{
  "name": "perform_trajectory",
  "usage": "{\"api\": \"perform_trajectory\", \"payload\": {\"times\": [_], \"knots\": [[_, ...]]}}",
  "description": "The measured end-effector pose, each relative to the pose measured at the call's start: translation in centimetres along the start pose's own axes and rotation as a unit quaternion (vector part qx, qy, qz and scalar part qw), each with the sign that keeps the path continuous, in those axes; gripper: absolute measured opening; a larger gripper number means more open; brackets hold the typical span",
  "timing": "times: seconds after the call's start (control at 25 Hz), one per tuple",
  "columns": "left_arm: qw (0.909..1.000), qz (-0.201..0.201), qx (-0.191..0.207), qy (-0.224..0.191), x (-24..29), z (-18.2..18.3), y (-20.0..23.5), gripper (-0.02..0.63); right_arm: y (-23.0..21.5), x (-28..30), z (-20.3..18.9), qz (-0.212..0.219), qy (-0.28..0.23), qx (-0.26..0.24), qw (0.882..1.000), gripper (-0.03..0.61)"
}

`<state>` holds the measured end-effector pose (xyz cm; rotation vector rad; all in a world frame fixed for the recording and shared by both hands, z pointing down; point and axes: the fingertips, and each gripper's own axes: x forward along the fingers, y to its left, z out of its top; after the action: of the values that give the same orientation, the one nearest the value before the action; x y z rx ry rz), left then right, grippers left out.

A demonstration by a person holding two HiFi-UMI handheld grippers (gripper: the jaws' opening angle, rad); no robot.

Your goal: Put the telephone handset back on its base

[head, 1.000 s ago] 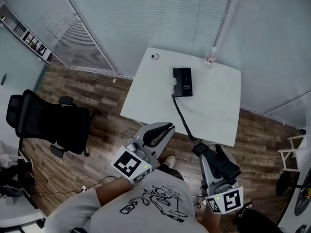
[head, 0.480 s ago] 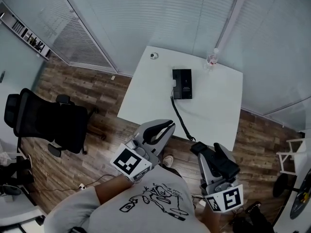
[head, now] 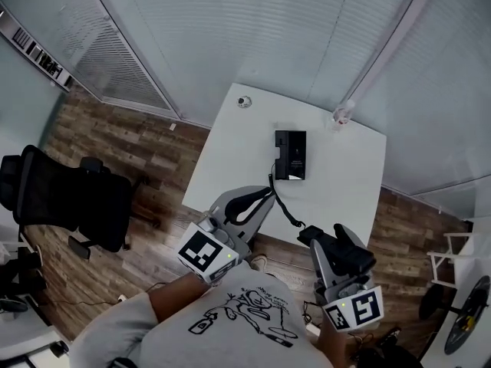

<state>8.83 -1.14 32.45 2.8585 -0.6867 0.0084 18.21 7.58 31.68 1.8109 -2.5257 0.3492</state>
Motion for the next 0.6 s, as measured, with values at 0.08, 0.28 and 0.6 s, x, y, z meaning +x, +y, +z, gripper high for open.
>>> {"api": "perform_trajectory", "payload": {"times": [0.08,0.28,0.6], "knots": [[1.0,-0.001,-0.002,0.0,0.7,0.3,1.9,0.025,-0.4,1.9,0.3,-0.002,0.004,0.002,1.0,0.196],[0.9999,-0.007,-0.005,-0.008,1.9,1.7,6.3,0.025,-1.0,6.2,1.0,-0.012,0.016,0.008,1.0,0.196],[0.9993,-0.037,-0.007,-0.006,3.5,1.8,10.5,0.025,-1.3,10.0,1.2,-0.042,0.019,0.007,0.999,0.196]]}}
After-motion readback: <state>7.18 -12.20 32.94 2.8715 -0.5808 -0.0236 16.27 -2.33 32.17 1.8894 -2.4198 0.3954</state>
